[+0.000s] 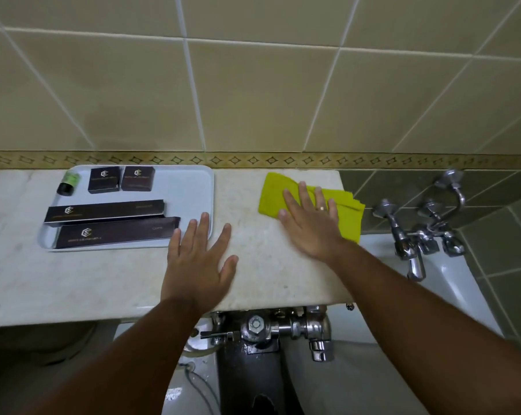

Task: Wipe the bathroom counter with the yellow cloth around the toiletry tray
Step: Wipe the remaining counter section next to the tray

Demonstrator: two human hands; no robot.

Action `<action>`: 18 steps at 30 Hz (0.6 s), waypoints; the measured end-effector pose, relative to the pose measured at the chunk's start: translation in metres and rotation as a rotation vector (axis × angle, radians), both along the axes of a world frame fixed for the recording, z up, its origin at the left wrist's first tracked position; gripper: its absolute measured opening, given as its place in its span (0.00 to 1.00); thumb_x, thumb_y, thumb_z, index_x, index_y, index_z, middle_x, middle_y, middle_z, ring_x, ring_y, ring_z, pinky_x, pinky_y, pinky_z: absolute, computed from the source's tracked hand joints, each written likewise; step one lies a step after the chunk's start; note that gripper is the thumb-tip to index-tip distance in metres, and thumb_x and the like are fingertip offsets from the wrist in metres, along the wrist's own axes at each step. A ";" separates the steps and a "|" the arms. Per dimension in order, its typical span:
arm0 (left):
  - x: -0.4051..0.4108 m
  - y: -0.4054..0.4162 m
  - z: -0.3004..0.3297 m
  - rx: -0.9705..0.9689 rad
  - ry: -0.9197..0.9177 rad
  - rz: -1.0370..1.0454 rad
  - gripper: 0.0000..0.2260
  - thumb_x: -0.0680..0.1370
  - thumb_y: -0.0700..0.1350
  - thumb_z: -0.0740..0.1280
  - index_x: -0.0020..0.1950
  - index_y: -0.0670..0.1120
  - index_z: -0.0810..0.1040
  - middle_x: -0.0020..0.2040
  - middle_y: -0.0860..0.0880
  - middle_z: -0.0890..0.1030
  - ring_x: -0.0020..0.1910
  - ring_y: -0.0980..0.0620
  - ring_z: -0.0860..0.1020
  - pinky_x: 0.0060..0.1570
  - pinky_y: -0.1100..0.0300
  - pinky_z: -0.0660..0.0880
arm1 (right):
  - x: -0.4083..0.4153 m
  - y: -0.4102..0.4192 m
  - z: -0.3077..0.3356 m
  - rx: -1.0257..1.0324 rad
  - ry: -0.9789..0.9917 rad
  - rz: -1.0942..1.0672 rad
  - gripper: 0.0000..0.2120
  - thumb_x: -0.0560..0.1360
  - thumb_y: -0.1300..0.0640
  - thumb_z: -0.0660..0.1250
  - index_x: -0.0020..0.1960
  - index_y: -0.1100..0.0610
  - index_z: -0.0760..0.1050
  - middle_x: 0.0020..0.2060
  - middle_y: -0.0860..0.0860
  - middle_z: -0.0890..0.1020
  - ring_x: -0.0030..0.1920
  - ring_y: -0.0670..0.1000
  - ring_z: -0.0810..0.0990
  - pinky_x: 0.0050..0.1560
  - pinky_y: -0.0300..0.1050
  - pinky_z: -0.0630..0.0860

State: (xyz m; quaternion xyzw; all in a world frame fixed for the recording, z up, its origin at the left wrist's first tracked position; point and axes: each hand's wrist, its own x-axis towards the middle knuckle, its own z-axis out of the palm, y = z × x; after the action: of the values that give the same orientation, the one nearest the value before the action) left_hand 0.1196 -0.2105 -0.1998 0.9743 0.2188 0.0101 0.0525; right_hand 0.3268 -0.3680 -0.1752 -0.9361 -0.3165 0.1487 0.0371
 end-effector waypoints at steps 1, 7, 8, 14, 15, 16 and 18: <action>0.000 0.000 0.001 0.002 0.009 -0.001 0.29 0.81 0.63 0.48 0.81 0.57 0.56 0.83 0.43 0.53 0.81 0.41 0.53 0.77 0.44 0.42 | 0.012 0.008 0.000 -0.005 0.017 -0.017 0.32 0.76 0.32 0.37 0.78 0.40 0.46 0.80 0.47 0.44 0.79 0.59 0.42 0.75 0.63 0.41; -0.002 -0.002 0.008 -0.014 0.033 0.004 0.29 0.80 0.63 0.48 0.81 0.57 0.59 0.82 0.43 0.58 0.80 0.41 0.58 0.78 0.42 0.46 | -0.087 -0.069 -0.010 0.053 -0.104 0.227 0.31 0.78 0.32 0.41 0.79 0.41 0.49 0.80 0.50 0.48 0.78 0.62 0.47 0.74 0.64 0.47; -0.002 -0.002 0.009 -0.011 0.032 0.006 0.29 0.80 0.63 0.48 0.81 0.57 0.59 0.81 0.43 0.59 0.80 0.41 0.58 0.78 0.42 0.47 | -0.107 -0.089 -0.013 0.090 -0.088 0.258 0.30 0.78 0.32 0.43 0.78 0.39 0.48 0.80 0.48 0.48 0.78 0.61 0.48 0.74 0.62 0.46; -0.001 -0.002 0.009 -0.001 0.014 -0.011 0.29 0.79 0.62 0.51 0.79 0.54 0.64 0.79 0.41 0.64 0.78 0.39 0.63 0.76 0.40 0.52 | -0.031 -0.051 -0.009 -0.013 -0.103 0.143 0.28 0.78 0.34 0.38 0.77 0.38 0.46 0.80 0.48 0.47 0.79 0.60 0.49 0.74 0.63 0.49; -0.001 -0.002 0.009 0.003 0.019 -0.012 0.29 0.79 0.62 0.51 0.79 0.54 0.64 0.79 0.41 0.64 0.78 0.39 0.63 0.76 0.40 0.53 | -0.004 -0.030 -0.008 -0.029 -0.050 0.064 0.28 0.78 0.35 0.38 0.77 0.38 0.43 0.80 0.47 0.43 0.79 0.58 0.44 0.75 0.62 0.45; 0.000 -0.002 0.009 0.004 0.023 -0.011 0.29 0.80 0.62 0.50 0.79 0.55 0.63 0.80 0.41 0.63 0.78 0.39 0.63 0.77 0.40 0.52 | 0.020 -0.011 -0.007 -0.032 0.007 -0.009 0.28 0.79 0.35 0.39 0.77 0.37 0.42 0.79 0.46 0.41 0.79 0.57 0.41 0.75 0.61 0.41; 0.000 -0.003 0.011 0.000 0.021 -0.008 0.29 0.80 0.62 0.49 0.80 0.55 0.62 0.80 0.42 0.63 0.78 0.40 0.62 0.77 0.41 0.51 | 0.046 0.013 0.000 -0.040 0.045 -0.098 0.28 0.79 0.36 0.42 0.78 0.38 0.43 0.79 0.47 0.40 0.79 0.57 0.39 0.75 0.60 0.39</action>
State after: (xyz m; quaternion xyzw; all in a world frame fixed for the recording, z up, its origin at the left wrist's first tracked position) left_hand 0.1195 -0.2132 -0.1893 0.9752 0.2154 -0.0002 0.0502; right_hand 0.3724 -0.3549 -0.1757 -0.9475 -0.2662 0.1742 0.0327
